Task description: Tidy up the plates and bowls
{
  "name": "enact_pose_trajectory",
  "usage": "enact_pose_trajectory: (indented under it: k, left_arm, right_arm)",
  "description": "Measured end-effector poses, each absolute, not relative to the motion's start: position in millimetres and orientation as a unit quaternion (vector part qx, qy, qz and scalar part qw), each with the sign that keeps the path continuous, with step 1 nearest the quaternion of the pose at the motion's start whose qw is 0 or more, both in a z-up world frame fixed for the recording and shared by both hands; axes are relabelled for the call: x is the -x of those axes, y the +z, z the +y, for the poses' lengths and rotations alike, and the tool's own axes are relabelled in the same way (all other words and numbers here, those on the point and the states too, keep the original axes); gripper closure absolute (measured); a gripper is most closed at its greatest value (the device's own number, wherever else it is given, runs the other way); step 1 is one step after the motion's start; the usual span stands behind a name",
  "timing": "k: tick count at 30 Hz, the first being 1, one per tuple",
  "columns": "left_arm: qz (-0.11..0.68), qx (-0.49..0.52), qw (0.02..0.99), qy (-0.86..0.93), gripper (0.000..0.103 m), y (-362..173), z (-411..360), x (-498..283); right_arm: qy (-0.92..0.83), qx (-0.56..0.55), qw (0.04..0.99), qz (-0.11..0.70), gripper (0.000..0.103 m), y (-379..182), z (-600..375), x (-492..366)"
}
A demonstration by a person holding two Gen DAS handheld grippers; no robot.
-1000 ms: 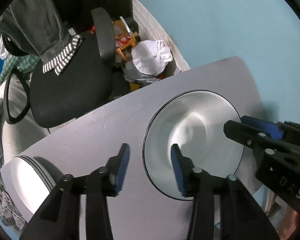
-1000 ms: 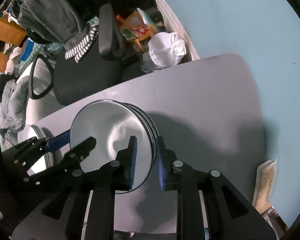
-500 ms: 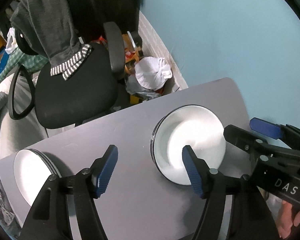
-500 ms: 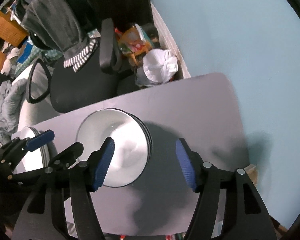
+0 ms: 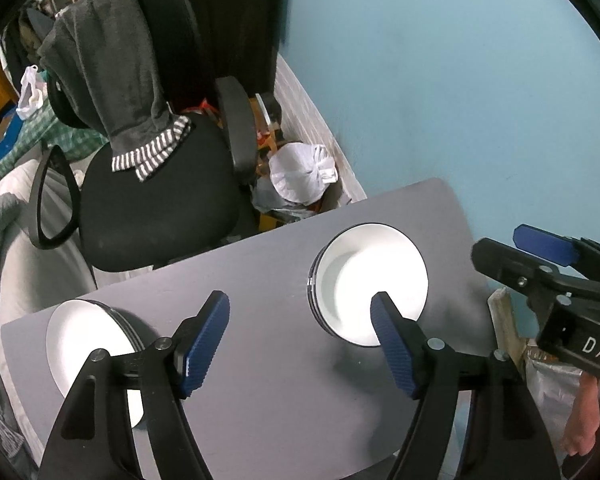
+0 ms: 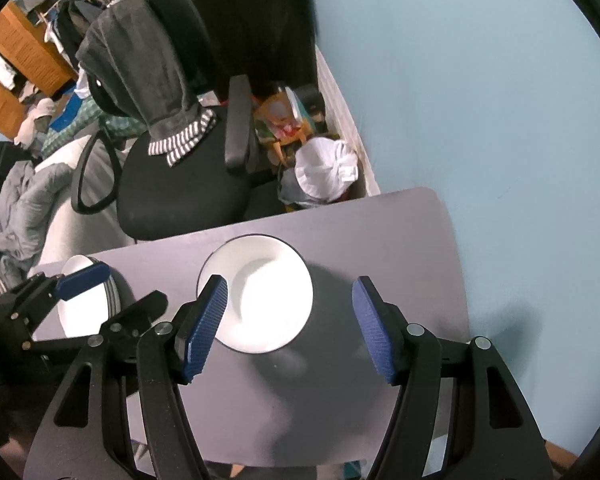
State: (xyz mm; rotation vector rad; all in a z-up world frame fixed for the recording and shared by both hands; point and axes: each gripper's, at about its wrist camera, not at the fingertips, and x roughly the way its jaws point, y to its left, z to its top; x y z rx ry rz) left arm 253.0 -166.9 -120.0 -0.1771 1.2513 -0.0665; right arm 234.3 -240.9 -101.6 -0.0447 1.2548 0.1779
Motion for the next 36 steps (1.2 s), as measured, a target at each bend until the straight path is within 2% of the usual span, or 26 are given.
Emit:
enact_pose_trajectory:
  k: [8, 11, 29, 36]
  left_arm:
    - [0.579, 0.081, 0.810, -0.036, 0.028, -114, -154, -243]
    - [0.576, 0.081, 0.812, -0.038, 0.025, -115, -150, -241]
    - [0.617, 0.127, 0.775, -0.057, 0.025, -165, -146, -240]
    - [0.638, 0.145, 0.754, -0.053, 0.025, -187, -152, -246]
  right_arm:
    - [0.076, 0.035, 0.814, 0.575, 0.038, -93, -244, -228]
    - [0.060, 0.053, 0.817, 0.572, 0.038, -95, -246, -228]
    - [0.084, 0.063, 0.779, 0.618, 0.036, -140, -281, -229]
    - [0.113, 0.034, 0.757, 0.643, 0.035, -161, -291, -240]
